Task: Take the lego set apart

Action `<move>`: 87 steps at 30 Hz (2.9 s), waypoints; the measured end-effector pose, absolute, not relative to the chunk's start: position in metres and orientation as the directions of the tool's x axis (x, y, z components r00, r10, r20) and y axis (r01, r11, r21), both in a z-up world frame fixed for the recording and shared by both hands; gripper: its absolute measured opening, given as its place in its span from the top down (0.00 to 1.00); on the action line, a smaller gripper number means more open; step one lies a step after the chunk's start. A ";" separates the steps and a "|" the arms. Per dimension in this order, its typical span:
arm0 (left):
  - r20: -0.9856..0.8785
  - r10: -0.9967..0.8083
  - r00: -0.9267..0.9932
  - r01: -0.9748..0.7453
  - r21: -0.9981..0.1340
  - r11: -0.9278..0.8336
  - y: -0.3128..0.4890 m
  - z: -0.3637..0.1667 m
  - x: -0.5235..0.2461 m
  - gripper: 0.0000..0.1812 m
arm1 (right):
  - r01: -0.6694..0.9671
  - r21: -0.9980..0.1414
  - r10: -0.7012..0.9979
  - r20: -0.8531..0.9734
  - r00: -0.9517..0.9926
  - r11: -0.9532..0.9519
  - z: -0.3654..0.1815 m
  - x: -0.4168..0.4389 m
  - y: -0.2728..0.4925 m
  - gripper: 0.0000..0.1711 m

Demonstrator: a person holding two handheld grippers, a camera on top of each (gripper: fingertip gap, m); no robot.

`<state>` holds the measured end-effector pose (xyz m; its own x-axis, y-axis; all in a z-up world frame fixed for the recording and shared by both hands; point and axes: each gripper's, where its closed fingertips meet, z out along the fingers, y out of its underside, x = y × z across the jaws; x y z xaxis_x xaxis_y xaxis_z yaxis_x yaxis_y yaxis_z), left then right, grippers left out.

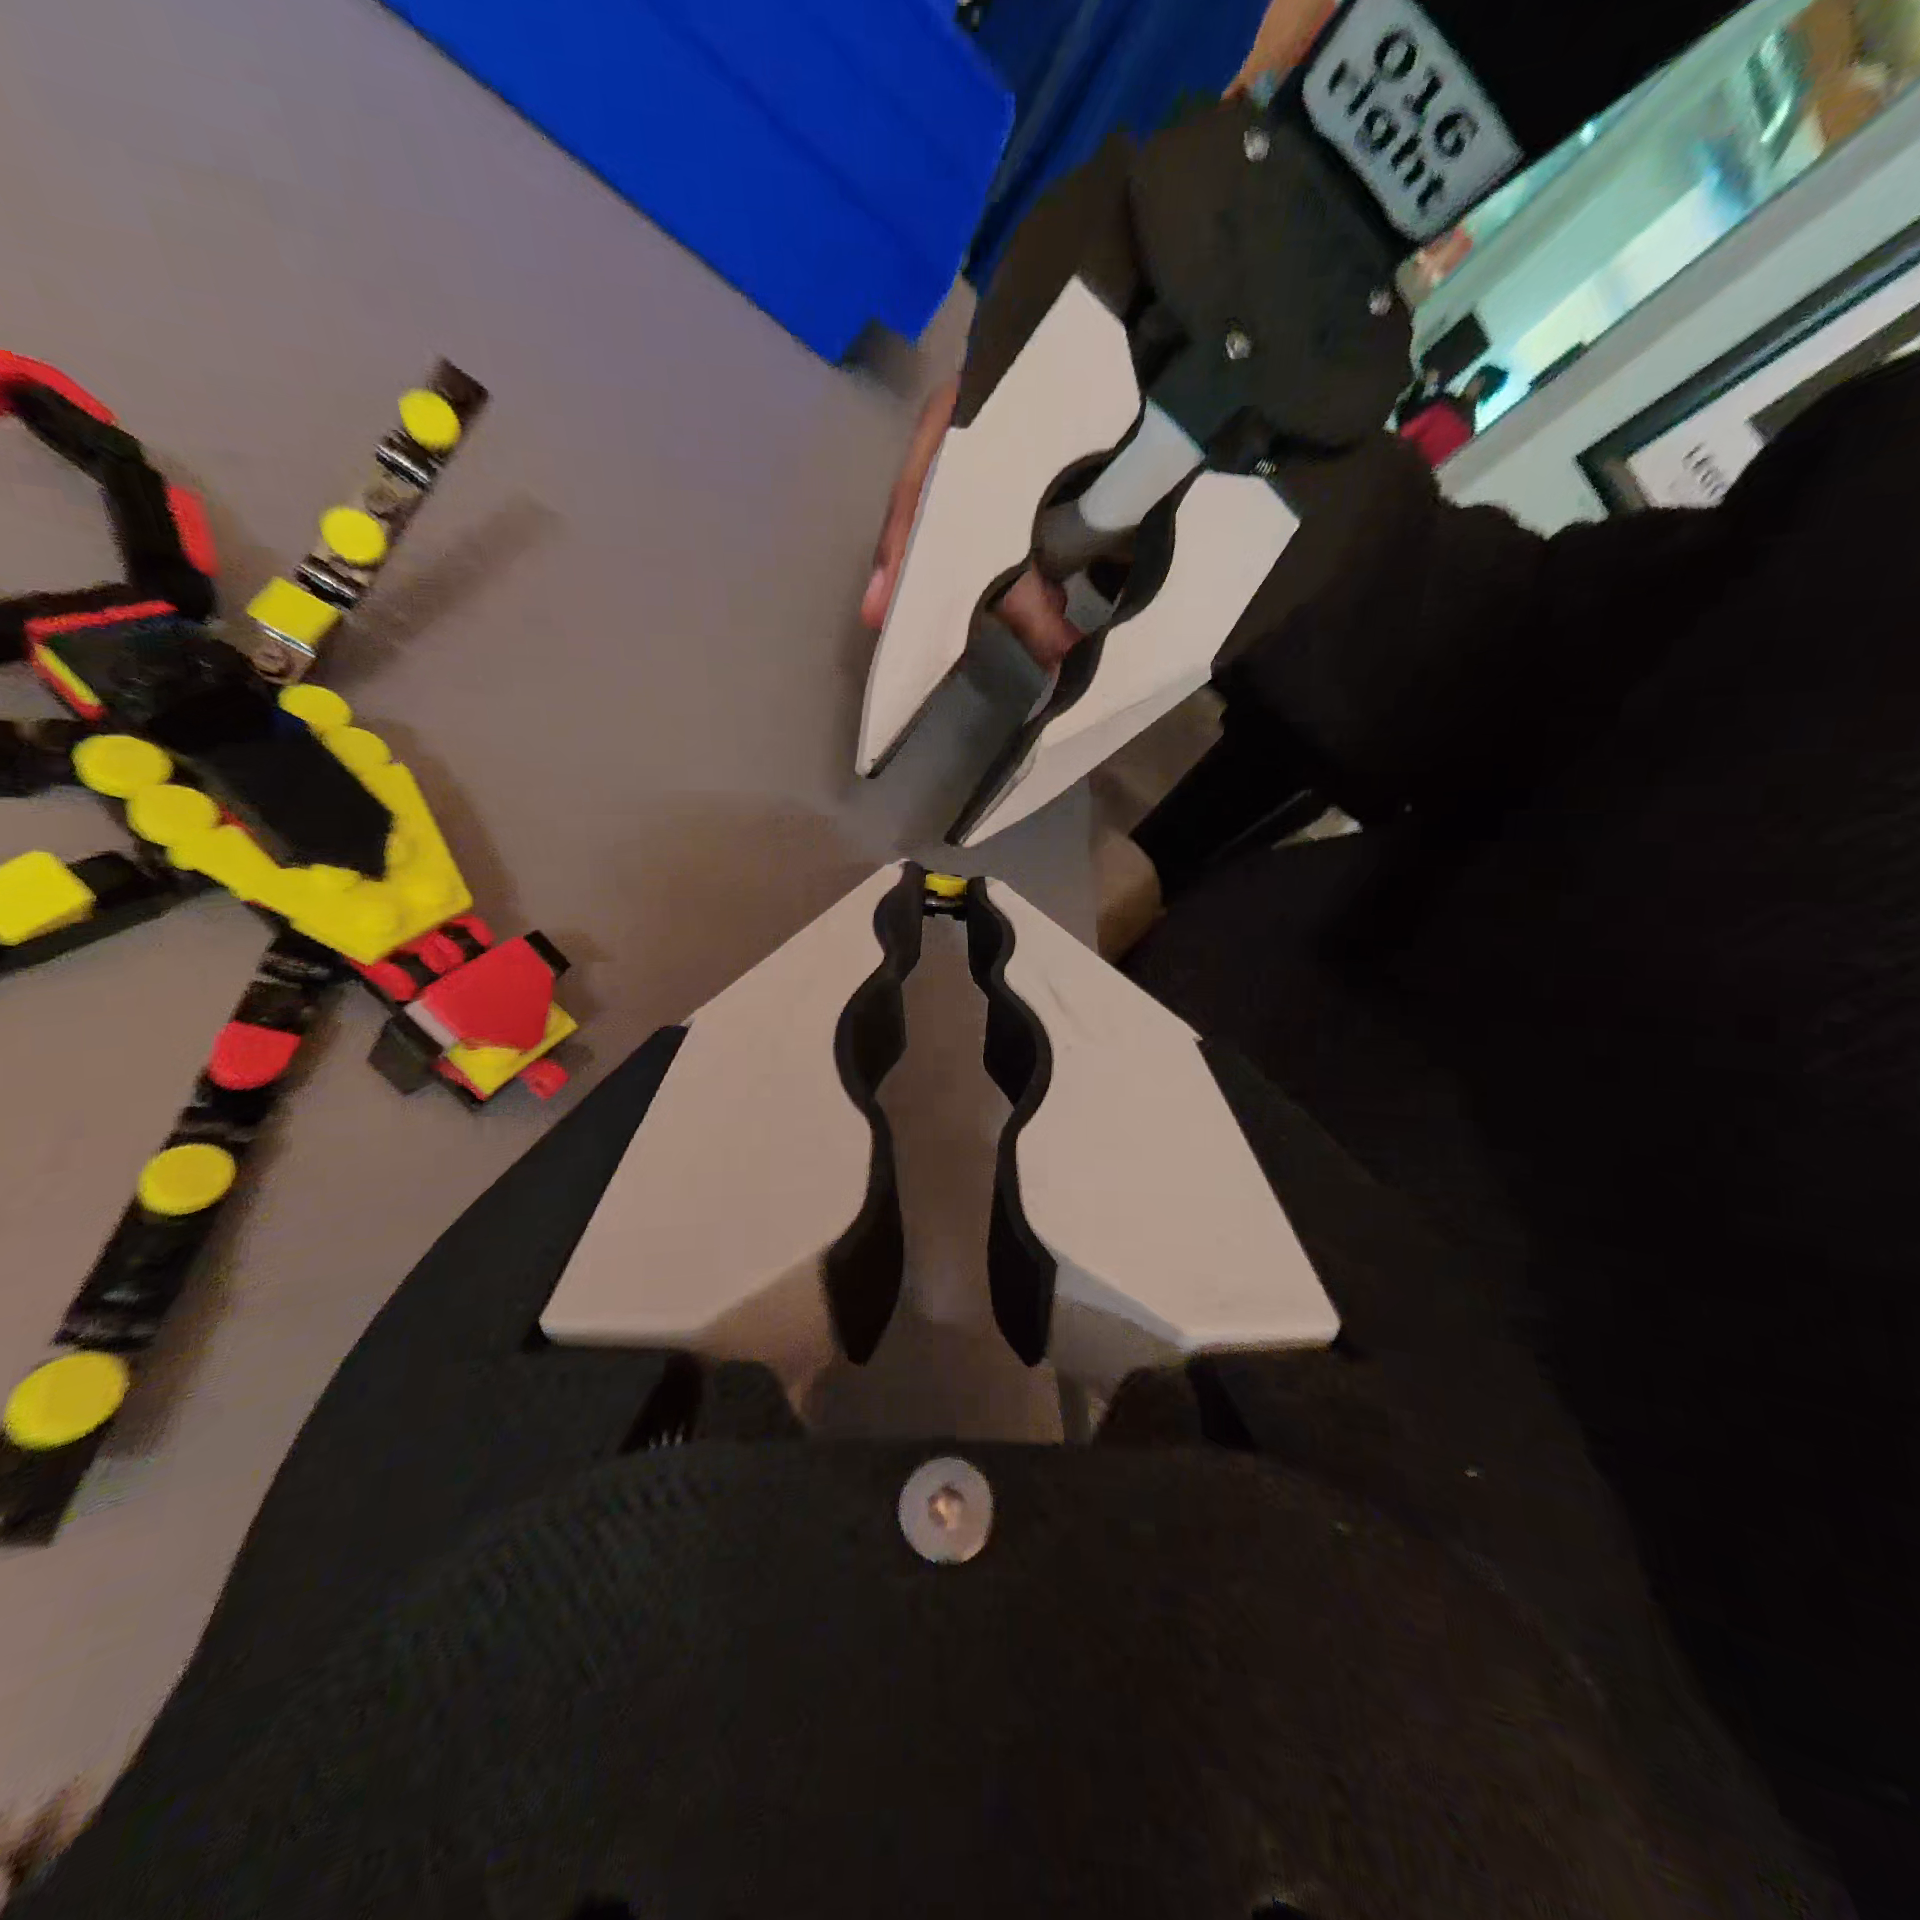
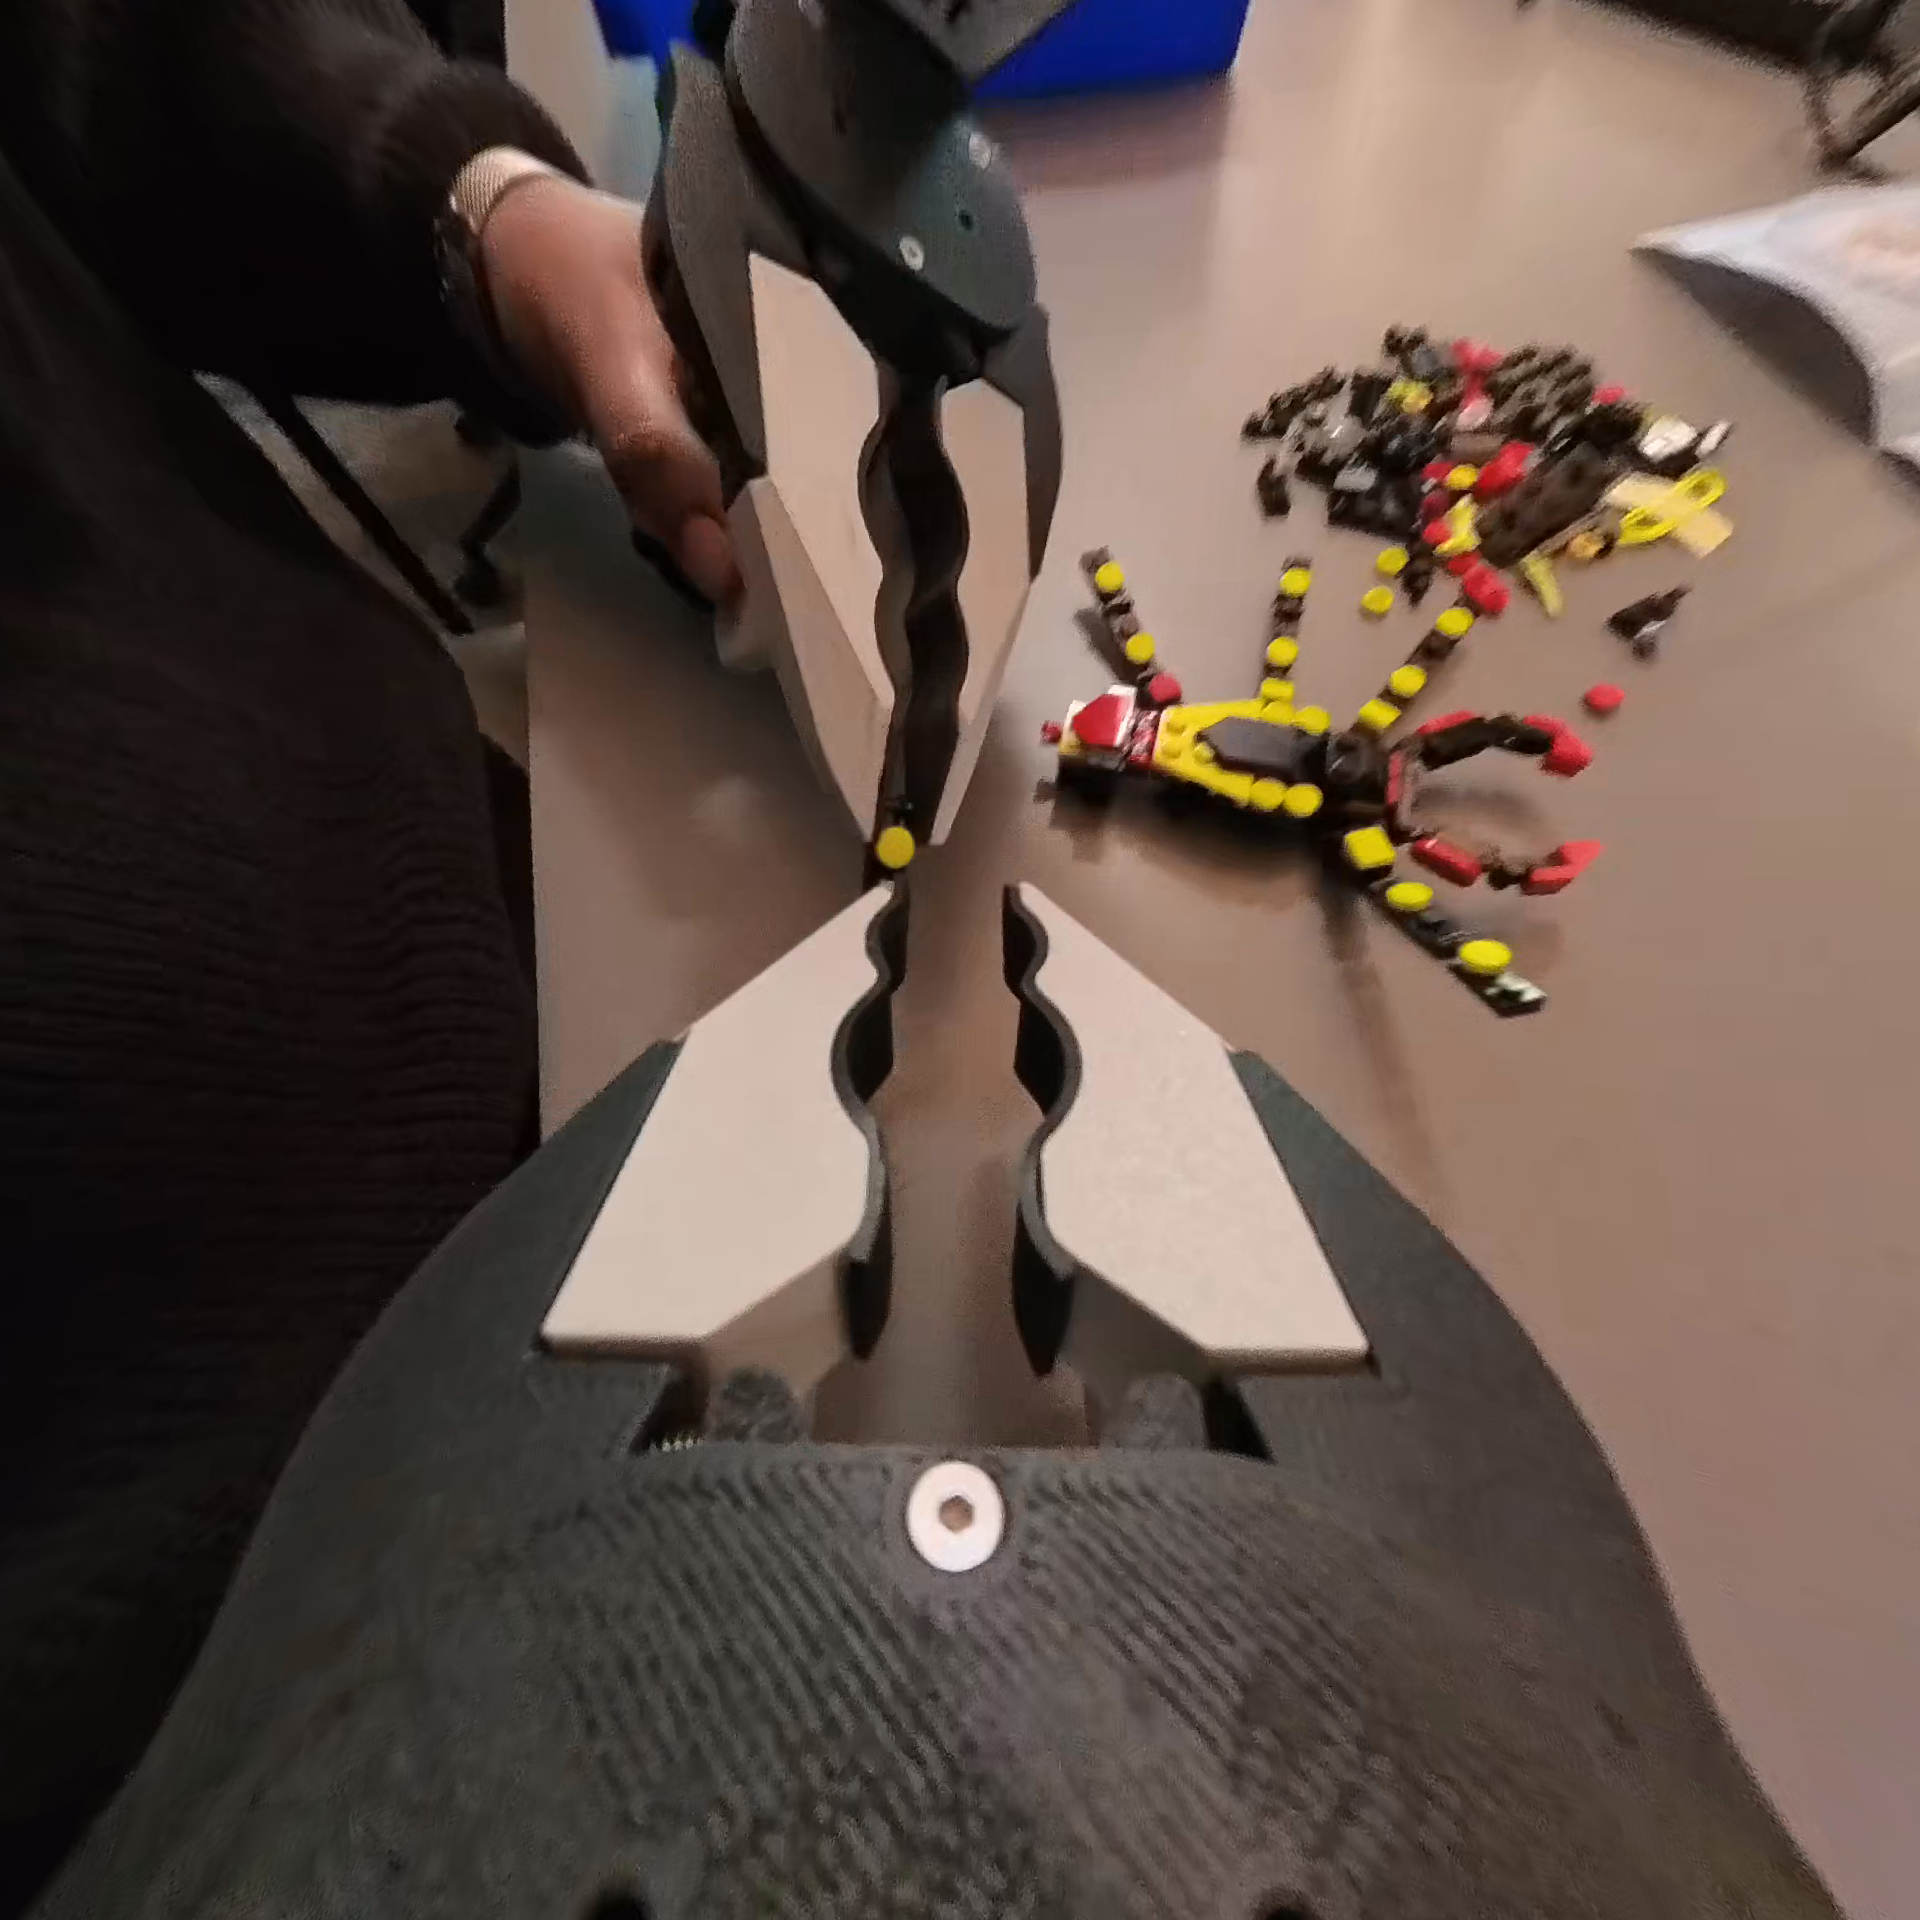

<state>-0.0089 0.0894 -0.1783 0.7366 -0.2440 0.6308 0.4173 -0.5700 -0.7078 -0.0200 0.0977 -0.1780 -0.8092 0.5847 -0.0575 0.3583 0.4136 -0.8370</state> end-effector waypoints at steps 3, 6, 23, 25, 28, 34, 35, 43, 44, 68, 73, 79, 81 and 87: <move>0.621 -0.235 0.748 0.379 -0.690 -0.616 0.091 -0.190 -0.001 0.97 | 0.409 -0.803 0.545 -0.127 -0.829 0.434 -0.190 -0.011 0.091 0.88; 0.625 -0.217 0.750 0.374 -0.671 -0.640 0.091 -0.196 -0.002 0.97 | 0.426 -0.766 0.519 -0.143 -0.843 0.481 -0.202 -0.003 0.087 0.87; 0.605 -0.064 0.793 0.356 -0.547 -0.757 0.058 -0.217 -0.014 1.00 | 0.401 -0.715 0.507 -0.075 -0.859 0.572 -0.220 -0.004 0.078 0.80; 0.605 -0.063 0.794 0.339 -0.526 -0.780 0.056 -0.221 -0.007 1.00 | 0.369 -0.720 0.469 -0.068 -0.881 0.588 -0.221 0.002 0.069 0.80; 0.611 -0.052 0.790 0.343 -0.511 -0.788 0.054 -0.224 -0.002 1.00 | 0.359 -0.737 0.379 -0.150 -0.913 0.573 -0.217 0.020 0.048 0.79; 0.603 -0.044 0.797 0.372 -0.546 -0.751 0.056 -0.218 -0.007 0.90 | 0.324 -0.778 0.358 -0.136 -0.924 0.538 -0.206 0.018 0.046 0.83; 0.596 -0.049 0.801 0.370 -0.558 -0.743 0.058 -0.216 -0.007 0.87 | 0.335 -0.779 0.391 -0.126 -0.912 0.530 -0.205 0.011 0.052 0.84; 0.513 -0.039 0.858 0.314 -0.582 -0.750 0.069 -0.222 0.001 0.94 | 0.322 -0.750 0.482 -0.005 -0.876 0.578 -0.216 -0.011 0.072 0.80; 0.508 -0.052 0.860 0.299 -0.583 -0.755 0.068 -0.223 0.003 0.95 | 0.303 -0.749 0.465 0.007 -0.885 0.589 -0.217 -0.010 0.068 0.78; 0.421 -0.145 0.895 0.166 -0.617 -0.769 0.060 -0.224 0.005 0.97 | 0.263 -0.731 0.409 0.024 -0.912 0.630 -0.218 -0.001 0.059 0.88; 0.409 -0.155 0.900 0.150 -0.622 -0.769 0.060 -0.224 0.005 0.97 | 0.271 -0.725 0.399 0.006 -0.917 0.633 -0.222 0.001 0.058 0.92; 0.442 -0.125 0.888 0.186 -0.596 -0.781 0.061 -0.225 0.006 0.97 | 0.303 -0.741 0.408 -0.043 -0.912 0.600 -0.218 0.000 0.056 0.99; 0.475 -0.107 0.874 0.219 -0.580 -0.784 0.060 -0.225 0.006 0.97 | 0.305 -0.742 0.412 -0.043 -0.910 0.597 -0.218 -0.001 0.056 1.00; 0.475 -0.116 0.873 0.210 -0.579 -0.788 0.060 -0.225 0.006 0.97 | 0.304 -0.743 0.399 -0.053 -0.915 0.597 -0.218 0.001 0.055 0.93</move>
<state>0.0062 0.0597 -0.2248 0.8726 -0.1155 0.4745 0.2104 -0.7879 -0.5787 0.0012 0.0555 -0.2182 -0.9152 0.3995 -0.0531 0.3036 0.5968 -0.7428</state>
